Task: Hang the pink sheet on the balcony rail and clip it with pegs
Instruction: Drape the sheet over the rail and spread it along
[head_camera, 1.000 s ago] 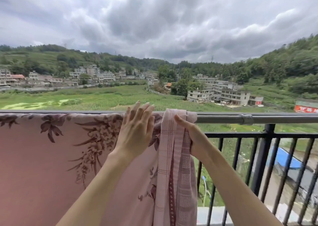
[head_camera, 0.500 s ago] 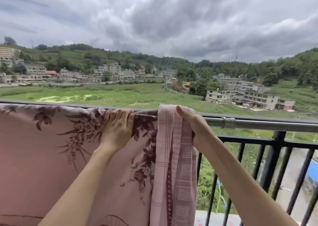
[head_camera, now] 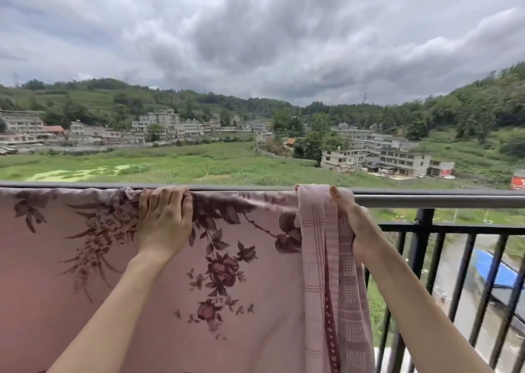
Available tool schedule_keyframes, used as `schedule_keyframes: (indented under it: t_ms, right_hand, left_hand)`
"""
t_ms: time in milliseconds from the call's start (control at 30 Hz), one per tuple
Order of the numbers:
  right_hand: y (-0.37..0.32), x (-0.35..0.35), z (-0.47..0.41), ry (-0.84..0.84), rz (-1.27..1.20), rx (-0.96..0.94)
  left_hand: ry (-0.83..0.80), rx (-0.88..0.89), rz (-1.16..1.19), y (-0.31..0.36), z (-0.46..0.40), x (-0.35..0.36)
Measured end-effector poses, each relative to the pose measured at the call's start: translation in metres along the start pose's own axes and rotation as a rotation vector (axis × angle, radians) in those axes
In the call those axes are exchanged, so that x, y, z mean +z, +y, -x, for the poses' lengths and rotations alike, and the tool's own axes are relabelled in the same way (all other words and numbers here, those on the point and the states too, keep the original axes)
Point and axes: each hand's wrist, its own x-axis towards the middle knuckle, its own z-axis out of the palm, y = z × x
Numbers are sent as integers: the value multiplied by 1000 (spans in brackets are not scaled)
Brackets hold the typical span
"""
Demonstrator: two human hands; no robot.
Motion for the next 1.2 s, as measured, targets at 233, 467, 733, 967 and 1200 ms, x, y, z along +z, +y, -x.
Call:
schedule_keyframes:
  t_ms: [233,467,733,967,1200]
  right_hand:
    - [3,7,-1,77,33,24]
    - [7,-1,-1,75,181,-30]
    - [-10,-30,-3,62,308,-282]
    - [-41,-61,-17,37,288,-242]
    - [-77,-121,-35,236,99,-213]
  left_hand:
    - [-28,213,115,87,3,12]
    - [-2,293,7,128,6,43]
    - [-9,206,-32,138,6,42]
    - [-143,8,-127,155,4,36]
    - [-138,-78,-99,161,4,37]
